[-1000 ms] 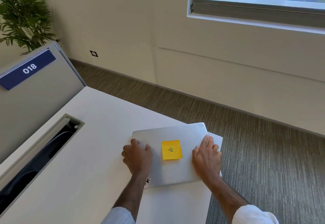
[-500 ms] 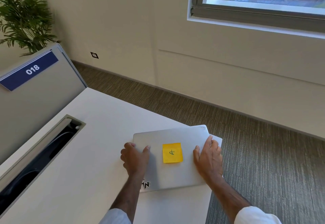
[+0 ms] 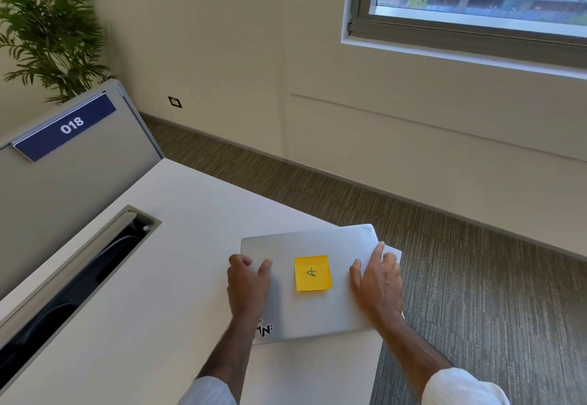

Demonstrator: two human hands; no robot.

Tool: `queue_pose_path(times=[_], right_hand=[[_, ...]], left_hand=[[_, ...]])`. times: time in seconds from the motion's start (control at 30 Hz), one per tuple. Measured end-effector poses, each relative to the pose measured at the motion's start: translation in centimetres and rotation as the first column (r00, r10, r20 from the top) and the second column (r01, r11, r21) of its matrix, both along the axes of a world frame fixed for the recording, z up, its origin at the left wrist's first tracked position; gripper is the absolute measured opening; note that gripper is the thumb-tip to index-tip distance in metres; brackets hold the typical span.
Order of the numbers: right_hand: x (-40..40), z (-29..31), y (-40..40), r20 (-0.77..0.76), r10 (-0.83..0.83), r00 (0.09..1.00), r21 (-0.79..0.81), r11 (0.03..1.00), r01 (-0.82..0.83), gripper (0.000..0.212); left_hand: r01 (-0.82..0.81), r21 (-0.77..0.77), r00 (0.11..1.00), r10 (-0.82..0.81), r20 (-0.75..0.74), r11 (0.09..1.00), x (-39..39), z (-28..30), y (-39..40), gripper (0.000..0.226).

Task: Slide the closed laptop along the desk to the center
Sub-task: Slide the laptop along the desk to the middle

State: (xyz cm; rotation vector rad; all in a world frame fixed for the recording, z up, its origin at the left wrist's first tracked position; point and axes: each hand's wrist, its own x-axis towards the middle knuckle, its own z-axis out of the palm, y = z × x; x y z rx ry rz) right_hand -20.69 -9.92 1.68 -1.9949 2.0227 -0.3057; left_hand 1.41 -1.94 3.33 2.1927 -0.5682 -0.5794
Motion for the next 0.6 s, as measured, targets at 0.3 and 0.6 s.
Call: queue_pose_path(times=[0.3,0.6], right_hand=[[0.3,1.5,1.1,0.001,0.006,1.0,-0.022,1.0,-0.006,0.07],[2.2,2.3,2.4,0.018,0.037,0.999,-0.025,0.999,-0.036,0.07]], left_hand=[[0.03,-0.015,0.999,-0.03,0.019,0.999,0.6,1.0,1.0,0.035],[0.0,0.0,0.999,0.0,0.032,1.0,2.4,2.0,2.8,0.036]])
